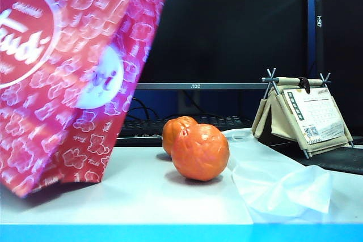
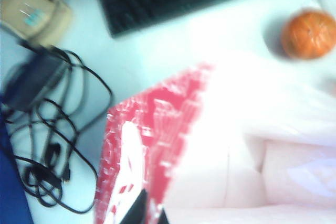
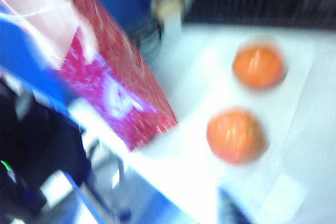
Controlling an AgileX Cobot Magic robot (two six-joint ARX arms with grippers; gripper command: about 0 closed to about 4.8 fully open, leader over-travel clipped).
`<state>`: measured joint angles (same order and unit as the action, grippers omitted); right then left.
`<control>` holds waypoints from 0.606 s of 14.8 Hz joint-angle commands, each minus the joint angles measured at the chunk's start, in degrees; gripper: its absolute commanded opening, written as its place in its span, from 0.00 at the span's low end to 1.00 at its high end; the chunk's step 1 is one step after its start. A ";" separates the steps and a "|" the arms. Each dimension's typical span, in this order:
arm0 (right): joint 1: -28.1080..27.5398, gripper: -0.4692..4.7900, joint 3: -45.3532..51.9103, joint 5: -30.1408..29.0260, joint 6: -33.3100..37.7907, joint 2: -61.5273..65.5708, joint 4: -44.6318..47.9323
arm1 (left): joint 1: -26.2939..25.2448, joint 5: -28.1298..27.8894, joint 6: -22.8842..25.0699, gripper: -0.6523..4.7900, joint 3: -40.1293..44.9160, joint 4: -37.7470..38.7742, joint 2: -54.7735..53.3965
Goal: Open the paper bag and put two oranges into the paper bag.
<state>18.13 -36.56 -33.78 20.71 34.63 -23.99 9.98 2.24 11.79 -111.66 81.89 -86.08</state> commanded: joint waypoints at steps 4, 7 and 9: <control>16.39 1.00 0.94 15.50 -2.89 21.11 18.47 | -0.17 0.17 0.39 0.11 7.67 0.33 0.07; 16.24 1.00 0.90 20.31 -3.34 29.46 20.79 | -0.20 -0.96 1.95 0.11 8.28 0.33 0.09; 16.20 1.00 0.85 20.28 -4.68 32.50 22.71 | -0.20 -0.94 1.92 0.11 8.28 0.33 0.09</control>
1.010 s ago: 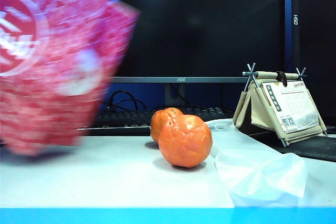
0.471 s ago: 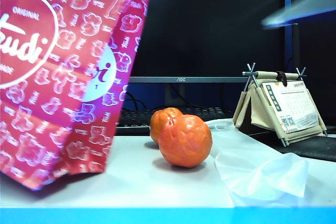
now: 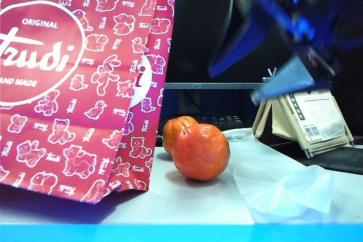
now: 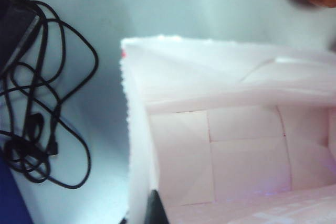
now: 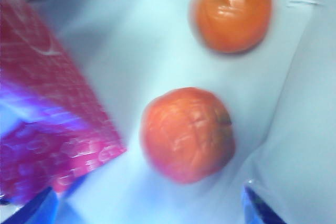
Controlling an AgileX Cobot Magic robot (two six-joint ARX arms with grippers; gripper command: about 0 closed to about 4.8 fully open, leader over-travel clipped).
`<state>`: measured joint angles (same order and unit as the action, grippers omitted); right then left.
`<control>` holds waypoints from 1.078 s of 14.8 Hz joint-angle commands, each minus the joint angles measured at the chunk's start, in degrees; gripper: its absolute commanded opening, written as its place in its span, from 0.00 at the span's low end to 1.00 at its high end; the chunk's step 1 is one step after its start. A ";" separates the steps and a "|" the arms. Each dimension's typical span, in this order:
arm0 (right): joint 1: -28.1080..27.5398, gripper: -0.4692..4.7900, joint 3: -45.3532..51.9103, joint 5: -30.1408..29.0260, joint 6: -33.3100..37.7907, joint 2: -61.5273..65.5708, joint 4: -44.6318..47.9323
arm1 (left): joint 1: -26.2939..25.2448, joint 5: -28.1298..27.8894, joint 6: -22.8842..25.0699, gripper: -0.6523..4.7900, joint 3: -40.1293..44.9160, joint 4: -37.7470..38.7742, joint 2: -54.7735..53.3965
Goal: Open the paper bag and put two oranges into the paper bag.
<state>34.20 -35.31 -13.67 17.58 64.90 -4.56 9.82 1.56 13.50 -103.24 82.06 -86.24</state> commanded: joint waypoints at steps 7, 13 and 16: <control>0.15 1.00 -0.39 -1.70 -2.27 9.14 10.34 | -0.09 -0.48 0.24 0.11 -0.13 0.15 0.24; 0.22 1.00 -0.42 -2.29 -2.19 15.85 16.87 | -0.09 -0.48 0.00 0.11 -0.13 0.15 0.24; 0.22 1.00 -0.42 -2.54 -2.19 20.98 21.07 | -0.09 -0.48 -0.35 0.11 -0.13 0.15 0.24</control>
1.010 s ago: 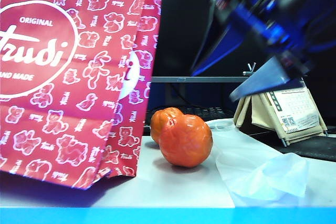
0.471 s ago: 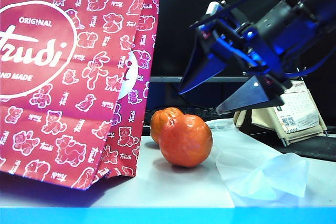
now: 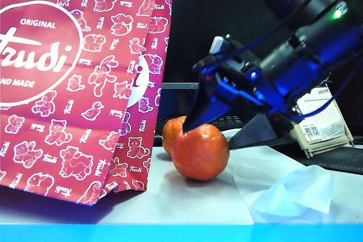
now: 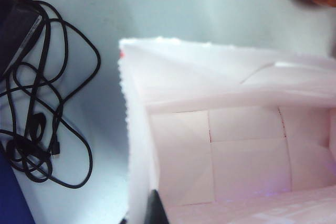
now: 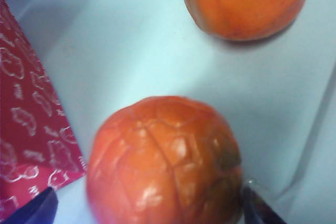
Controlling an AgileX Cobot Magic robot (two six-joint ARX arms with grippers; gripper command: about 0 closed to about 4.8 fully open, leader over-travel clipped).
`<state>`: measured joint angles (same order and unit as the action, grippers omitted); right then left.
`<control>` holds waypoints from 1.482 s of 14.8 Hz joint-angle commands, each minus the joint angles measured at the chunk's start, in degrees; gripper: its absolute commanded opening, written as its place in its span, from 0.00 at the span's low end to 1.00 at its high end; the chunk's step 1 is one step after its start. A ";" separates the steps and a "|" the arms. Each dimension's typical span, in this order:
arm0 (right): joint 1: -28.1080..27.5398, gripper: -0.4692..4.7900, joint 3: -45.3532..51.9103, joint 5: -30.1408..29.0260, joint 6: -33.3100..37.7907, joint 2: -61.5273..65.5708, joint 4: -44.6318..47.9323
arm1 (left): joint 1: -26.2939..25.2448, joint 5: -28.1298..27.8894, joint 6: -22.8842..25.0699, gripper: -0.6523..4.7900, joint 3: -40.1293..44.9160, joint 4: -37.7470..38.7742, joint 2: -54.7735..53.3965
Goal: Open the paper bag and put two oranges into the paper bag.
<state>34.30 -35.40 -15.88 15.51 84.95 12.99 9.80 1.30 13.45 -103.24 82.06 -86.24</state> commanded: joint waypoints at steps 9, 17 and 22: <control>0.11 1.00 -0.66 -0.61 2.58 10.69 16.28 | -0.07 -0.17 -0.33 0.11 -0.13 0.15 0.24; 0.11 0.62 -3.04 -1.03 2.93 13.70 17.20 | -0.07 -0.20 -0.04 0.11 -0.13 0.15 0.24; 0.11 0.27 -3.21 -2.82 2.93 13.68 17.66 | -0.07 -0.17 0.07 0.11 -0.13 0.11 0.22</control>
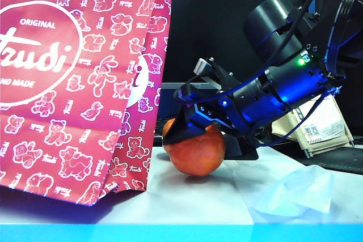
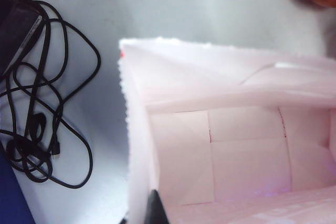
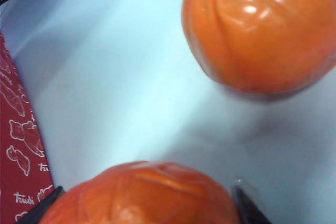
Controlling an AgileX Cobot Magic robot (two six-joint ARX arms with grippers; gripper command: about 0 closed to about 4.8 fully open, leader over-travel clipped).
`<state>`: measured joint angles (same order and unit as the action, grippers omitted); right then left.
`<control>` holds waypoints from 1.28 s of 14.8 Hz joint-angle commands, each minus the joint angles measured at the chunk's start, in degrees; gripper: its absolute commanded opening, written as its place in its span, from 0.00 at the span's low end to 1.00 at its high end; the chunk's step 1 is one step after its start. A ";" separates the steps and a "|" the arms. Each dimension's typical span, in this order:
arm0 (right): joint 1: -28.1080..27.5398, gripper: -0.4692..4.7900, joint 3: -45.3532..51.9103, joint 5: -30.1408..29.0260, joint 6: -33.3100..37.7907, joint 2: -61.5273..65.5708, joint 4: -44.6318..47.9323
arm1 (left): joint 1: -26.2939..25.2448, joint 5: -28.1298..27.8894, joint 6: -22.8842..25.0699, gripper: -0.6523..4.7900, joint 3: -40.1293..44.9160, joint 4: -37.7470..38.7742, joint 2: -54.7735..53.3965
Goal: Open the paper bag and put two oranges into the paper bag.
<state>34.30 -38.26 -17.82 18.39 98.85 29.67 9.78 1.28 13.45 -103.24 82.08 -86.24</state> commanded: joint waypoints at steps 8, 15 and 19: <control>0.02 0.08 -12.94 -0.79 -9.31 -13.18 -24.30 | 0.11 5.42 -1.73 0.11 -0.13 -8.46 -0.35; 0.15 0.08 -43.87 -4.44 -17.86 -21.20 -48.37 | 1.27 12.35 -1.44 0.11 -0.13 -10.95 -0.37; 0.15 0.08 -49.68 -10.78 -14.82 -21.07 -48.74 | 3.72 18.47 -1.25 0.11 -0.13 -11.02 -0.72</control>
<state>34.30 -87.31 -26.00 2.90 77.84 -19.20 12.71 18.94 12.03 -103.24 71.79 -86.96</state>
